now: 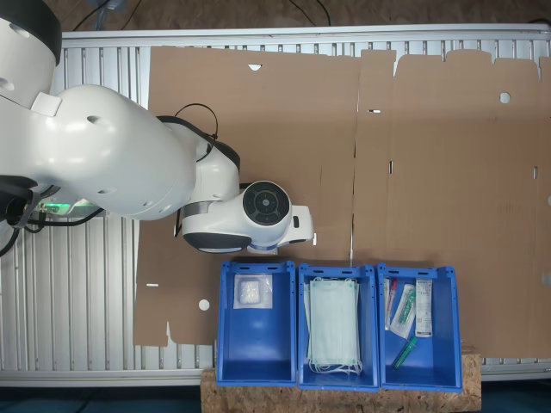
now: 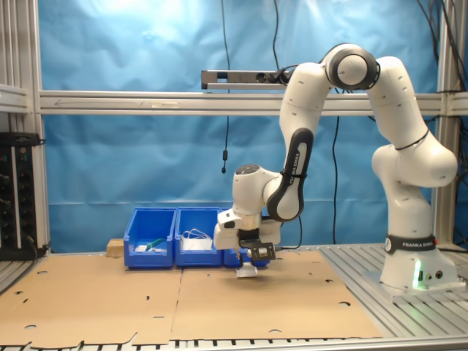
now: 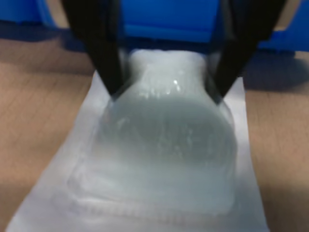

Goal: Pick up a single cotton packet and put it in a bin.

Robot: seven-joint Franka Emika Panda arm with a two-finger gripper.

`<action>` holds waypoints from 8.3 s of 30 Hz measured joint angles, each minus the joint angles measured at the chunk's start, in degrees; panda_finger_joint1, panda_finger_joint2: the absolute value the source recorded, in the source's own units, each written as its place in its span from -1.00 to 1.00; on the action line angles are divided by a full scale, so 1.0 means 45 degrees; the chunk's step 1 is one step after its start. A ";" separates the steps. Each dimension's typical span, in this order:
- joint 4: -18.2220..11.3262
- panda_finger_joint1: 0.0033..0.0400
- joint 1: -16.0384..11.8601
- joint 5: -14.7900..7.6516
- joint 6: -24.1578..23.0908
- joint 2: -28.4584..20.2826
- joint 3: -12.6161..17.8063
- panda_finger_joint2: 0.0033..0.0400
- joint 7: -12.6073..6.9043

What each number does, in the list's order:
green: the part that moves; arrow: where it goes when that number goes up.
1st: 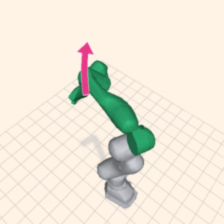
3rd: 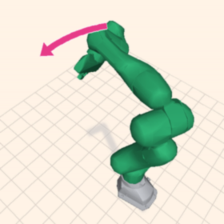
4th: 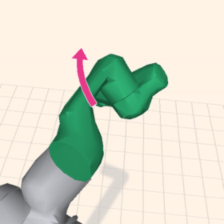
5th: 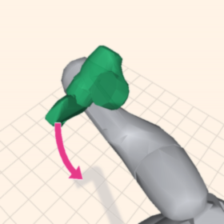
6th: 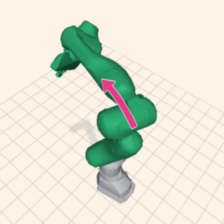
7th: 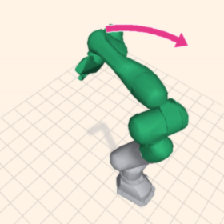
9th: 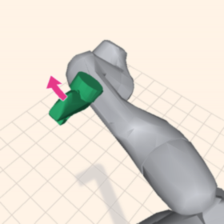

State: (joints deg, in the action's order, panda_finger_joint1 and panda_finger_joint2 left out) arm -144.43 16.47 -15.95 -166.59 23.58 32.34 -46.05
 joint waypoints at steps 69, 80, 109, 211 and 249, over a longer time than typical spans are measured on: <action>-0.0231 -0.98 -0.0220 0.0000 0.2718 -0.4152 0.1666 -0.98 -0.2162; 0.0854 -0.98 -0.0727 0.0000 0.2847 -0.3566 0.2763 -0.98 -0.3339; 0.1397 -0.98 -0.1145 0.0000 0.2903 -0.2769 0.3072 -0.98 -0.4939; 0.1398 1.00 -0.1145 0.0000 0.2903 -0.2740 0.3072 1.00 -0.5750; 0.1398 1.00 -0.1145 0.0000 0.2903 -0.2740 0.3072 1.00 -0.5750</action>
State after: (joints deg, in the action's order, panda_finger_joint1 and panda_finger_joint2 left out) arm -138.14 11.32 -15.95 -153.53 11.25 46.16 -71.92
